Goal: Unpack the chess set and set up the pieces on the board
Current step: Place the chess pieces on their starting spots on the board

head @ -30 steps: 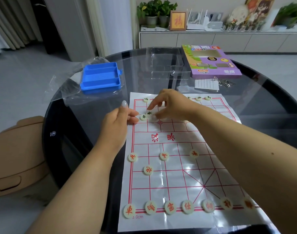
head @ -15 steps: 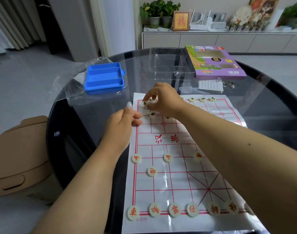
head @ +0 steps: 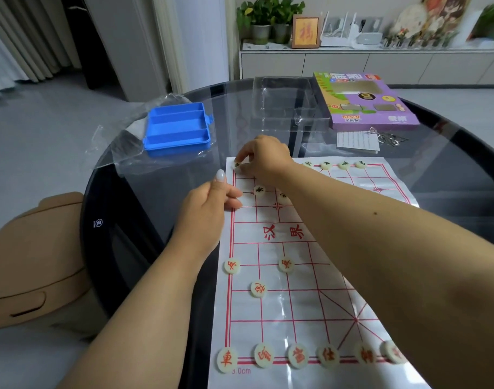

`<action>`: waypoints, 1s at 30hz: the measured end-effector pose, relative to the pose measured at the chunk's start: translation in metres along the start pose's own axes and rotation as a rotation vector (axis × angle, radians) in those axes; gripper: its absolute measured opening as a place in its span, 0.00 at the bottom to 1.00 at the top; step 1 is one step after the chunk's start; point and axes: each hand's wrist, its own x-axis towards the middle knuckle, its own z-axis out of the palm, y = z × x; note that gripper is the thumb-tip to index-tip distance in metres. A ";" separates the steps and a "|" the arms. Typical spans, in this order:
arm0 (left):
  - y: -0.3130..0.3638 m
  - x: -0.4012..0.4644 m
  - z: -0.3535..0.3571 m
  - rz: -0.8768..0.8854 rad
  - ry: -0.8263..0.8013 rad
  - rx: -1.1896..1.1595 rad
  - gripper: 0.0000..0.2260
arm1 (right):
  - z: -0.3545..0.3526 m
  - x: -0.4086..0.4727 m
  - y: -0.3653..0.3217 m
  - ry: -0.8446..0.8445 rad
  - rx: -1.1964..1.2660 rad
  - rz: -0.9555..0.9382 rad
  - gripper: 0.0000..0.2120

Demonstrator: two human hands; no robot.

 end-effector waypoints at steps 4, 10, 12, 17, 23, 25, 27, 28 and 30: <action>-0.001 0.000 0.000 0.007 0.001 -0.011 0.21 | -0.006 -0.002 0.000 -0.031 0.013 -0.014 0.11; 0.000 0.000 -0.001 -0.001 -0.003 -0.019 0.22 | -0.048 -0.024 0.017 0.001 0.205 0.012 0.12; -0.001 0.000 0.000 0.001 0.000 -0.015 0.22 | -0.061 -0.035 0.029 0.013 0.255 0.024 0.11; -0.001 0.000 0.001 0.013 0.007 -0.028 0.23 | -0.083 -0.065 0.061 0.001 0.327 0.135 0.09; -0.004 0.001 0.001 0.033 0.017 -0.019 0.24 | -0.095 -0.089 0.092 -0.017 0.345 0.218 0.09; -0.005 0.001 0.001 0.037 0.016 -0.012 0.23 | -0.097 -0.095 0.100 -0.024 0.347 0.261 0.08; -0.005 0.002 0.001 0.038 0.012 -0.011 0.23 | -0.099 -0.100 0.105 -0.050 0.329 0.282 0.07; -0.005 0.002 0.001 0.038 0.010 -0.009 0.23 | -0.099 -0.102 0.107 -0.066 0.317 0.286 0.07; -0.006 0.002 0.001 0.037 0.009 -0.002 0.23 | -0.097 -0.105 0.112 -0.083 0.307 0.302 0.08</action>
